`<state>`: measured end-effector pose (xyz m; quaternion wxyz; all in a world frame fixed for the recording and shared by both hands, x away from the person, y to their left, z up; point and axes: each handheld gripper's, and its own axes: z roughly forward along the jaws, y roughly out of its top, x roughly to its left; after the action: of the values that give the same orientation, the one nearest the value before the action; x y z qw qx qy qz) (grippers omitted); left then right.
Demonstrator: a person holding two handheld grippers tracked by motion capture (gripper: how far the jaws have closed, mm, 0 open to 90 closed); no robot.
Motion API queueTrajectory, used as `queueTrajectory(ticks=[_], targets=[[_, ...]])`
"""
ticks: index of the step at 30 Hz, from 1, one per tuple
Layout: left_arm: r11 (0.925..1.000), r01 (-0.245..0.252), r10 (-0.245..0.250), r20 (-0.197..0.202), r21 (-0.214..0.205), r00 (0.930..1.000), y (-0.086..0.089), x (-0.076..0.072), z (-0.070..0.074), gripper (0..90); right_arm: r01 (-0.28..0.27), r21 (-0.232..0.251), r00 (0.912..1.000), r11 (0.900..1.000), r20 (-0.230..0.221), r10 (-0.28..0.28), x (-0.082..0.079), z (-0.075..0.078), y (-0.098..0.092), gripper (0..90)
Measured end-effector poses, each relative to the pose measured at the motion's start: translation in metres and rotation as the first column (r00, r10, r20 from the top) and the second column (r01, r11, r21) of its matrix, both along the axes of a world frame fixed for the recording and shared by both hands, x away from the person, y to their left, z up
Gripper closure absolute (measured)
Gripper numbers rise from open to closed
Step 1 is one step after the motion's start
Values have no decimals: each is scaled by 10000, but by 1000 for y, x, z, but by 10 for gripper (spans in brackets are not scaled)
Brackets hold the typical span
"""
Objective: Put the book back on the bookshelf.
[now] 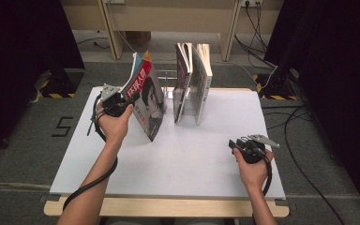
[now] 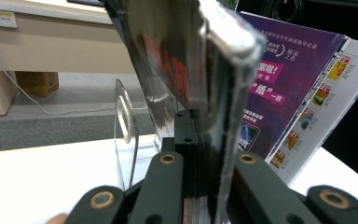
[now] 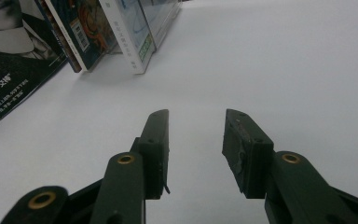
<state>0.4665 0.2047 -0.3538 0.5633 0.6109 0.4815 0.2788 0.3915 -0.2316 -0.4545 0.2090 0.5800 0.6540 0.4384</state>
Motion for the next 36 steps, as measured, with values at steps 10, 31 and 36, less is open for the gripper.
queueTrajectory(ticks=[10,31,36], targets=[[9997,87,-86,-46,243,10000,-7,10,11,863,21,48,10000,10000,59,-21,0,1,-2,613],[9986,-148,122,517,509,9986,-17,46,50,864,121,193,9999,9997,121,-123,0,2,-7,613],[9980,-244,215,505,582,9985,-22,55,50,865,97,179,9999,9998,127,-99,0,2,-7,613]])
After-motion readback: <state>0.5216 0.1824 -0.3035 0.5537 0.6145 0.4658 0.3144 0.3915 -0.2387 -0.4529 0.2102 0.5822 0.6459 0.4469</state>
